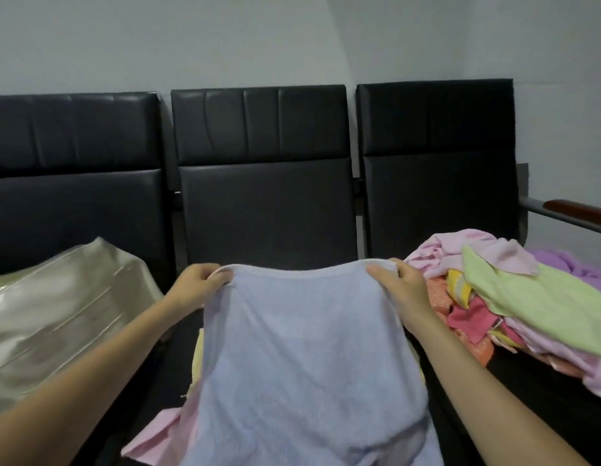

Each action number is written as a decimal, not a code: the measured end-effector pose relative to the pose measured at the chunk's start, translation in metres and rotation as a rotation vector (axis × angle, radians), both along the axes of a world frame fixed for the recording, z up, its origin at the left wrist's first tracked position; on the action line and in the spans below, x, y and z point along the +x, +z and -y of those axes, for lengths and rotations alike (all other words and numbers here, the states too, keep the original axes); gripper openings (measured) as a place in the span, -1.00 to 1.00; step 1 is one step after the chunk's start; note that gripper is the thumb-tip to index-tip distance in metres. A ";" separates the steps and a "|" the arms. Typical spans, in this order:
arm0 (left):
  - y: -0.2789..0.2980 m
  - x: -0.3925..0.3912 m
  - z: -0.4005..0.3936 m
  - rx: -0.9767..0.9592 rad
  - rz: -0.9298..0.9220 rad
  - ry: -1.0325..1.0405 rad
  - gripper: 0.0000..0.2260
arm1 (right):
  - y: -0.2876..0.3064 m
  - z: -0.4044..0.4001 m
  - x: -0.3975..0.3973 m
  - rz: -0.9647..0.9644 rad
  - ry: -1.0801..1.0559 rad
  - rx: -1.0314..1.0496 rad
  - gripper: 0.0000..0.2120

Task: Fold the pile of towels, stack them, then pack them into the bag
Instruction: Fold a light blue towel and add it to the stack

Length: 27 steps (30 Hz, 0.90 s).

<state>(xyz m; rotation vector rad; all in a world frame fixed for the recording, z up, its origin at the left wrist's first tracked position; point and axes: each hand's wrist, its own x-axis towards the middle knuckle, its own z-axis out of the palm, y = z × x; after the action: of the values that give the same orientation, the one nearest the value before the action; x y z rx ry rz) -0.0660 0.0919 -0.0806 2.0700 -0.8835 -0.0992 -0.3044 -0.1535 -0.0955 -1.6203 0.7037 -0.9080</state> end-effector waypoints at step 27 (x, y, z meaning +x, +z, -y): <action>0.243 -0.061 -0.080 -0.527 -0.373 0.002 -0.82 | 0.271 -0.063 -0.027 0.275 0.411 0.206 -0.90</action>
<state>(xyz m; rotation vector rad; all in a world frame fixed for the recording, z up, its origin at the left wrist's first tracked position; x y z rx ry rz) -0.1269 0.1718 0.1623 1.4964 -0.5967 -0.2184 -0.3309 -0.0906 0.1755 -1.3545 0.2486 -0.7116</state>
